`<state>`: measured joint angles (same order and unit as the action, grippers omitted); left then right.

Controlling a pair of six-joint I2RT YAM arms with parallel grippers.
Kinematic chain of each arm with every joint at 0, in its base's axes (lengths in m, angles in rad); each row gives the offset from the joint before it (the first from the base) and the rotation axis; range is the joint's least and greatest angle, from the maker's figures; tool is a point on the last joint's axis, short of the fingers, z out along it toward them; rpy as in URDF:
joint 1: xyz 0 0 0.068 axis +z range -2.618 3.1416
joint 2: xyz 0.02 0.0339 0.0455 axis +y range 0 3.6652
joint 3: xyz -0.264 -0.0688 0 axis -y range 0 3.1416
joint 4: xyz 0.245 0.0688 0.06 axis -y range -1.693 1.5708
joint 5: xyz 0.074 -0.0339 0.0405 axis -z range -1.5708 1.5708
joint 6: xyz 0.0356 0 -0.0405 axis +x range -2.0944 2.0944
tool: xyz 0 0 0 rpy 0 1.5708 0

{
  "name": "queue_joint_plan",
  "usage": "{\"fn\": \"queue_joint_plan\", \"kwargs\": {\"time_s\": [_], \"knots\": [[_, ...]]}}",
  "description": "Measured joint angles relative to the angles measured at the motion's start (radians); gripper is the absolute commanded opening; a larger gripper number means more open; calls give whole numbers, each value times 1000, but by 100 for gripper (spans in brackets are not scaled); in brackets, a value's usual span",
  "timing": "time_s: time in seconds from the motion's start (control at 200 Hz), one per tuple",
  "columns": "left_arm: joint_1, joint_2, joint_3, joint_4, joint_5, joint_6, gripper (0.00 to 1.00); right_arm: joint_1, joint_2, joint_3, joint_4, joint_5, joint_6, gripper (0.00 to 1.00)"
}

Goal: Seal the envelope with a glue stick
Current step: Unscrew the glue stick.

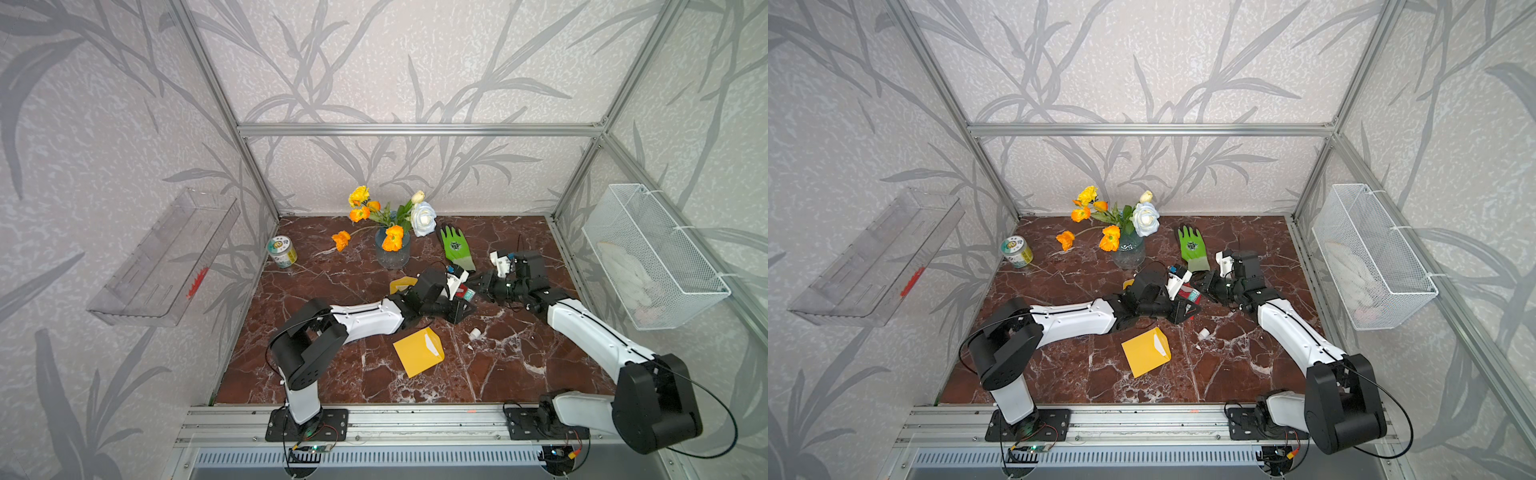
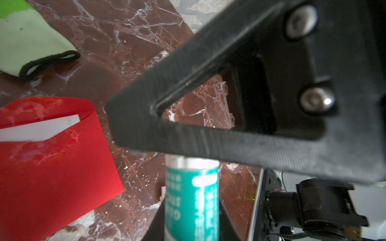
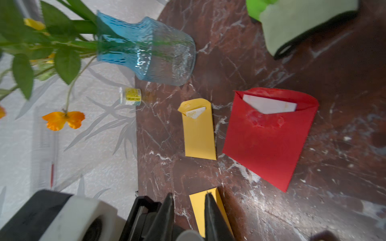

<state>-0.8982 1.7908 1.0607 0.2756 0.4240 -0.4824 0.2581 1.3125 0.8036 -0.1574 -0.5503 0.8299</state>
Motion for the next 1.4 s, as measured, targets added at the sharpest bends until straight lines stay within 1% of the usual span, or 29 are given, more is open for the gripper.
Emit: {"fn": "queue_joint_plan", "kwargs": {"time_s": [0.08, 0.145, 0.205, 0.26, 0.305, 0.335, 0.37, 0.41, 0.485, 0.57, 0.66, 0.84, 0.96, 1.035, 1.145, 1.34, 1.405], "knots": [[-28, 7, -1, -51, -87, 39, 0, 45, 40, 34, -83, 98, 27, 14], [-54, 19, 3, -92, -171, 67, 0, 91, 75, 69, -145, 188, 42, 18], [-71, 34, 18, -135, -227, 85, 0, 121, 107, 95, -182, 257, 49, 24], [-76, 47, 33, -163, -262, 90, 0, 133, 126, 105, -192, 285, 51, 30], [-75, 49, 40, -172, -269, 94, 0, 134, 131, 107, -192, 293, 39, 39], [-73, 49, 47, -178, -269, 96, 0, 134, 130, 107, -192, 294, 26, 48], [-68, 49, 53, -173, -268, 95, 0, 132, 127, 107, -190, 295, 7, 53], [-61, 45, 60, -168, -254, 99, 0, 125, 117, 101, -180, 288, -9, 57], [-44, 32, 64, -156, -217, 97, 0, 113, 80, 73, -136, 248, -27, 61], [-27, 18, 63, -134, -168, 88, 0, 95, 21, 25, -61, 180, -31, 61], [-20, 14, 63, -102, -114, 71, 0, 66, -34, -46, 60, 95, -8, 61], [-8, 13, 43, -43, -5, 26, 0, -23, -58, -192, 320, -82, 80, 57], [3, 8, 13, 10, 66, -19, 0, -84, -59, -213, 417, -205, 104, 57], [16, -5, -12, 48, 107, -50, 0, -104, -69, -213, 474, -264, 112, 58], [39, -27, -41, 112, 156, -99, 0, -108, -93, -213, 531, -329, 117, 57], [64, -37, -82, 247, 237, -198, 0, -124, -103, -220, 606, -396, 116, 49], [68, -37, -90, 279, 256, -222, 0, -132, -103, -232, 628, -409, 124, 47]]}}
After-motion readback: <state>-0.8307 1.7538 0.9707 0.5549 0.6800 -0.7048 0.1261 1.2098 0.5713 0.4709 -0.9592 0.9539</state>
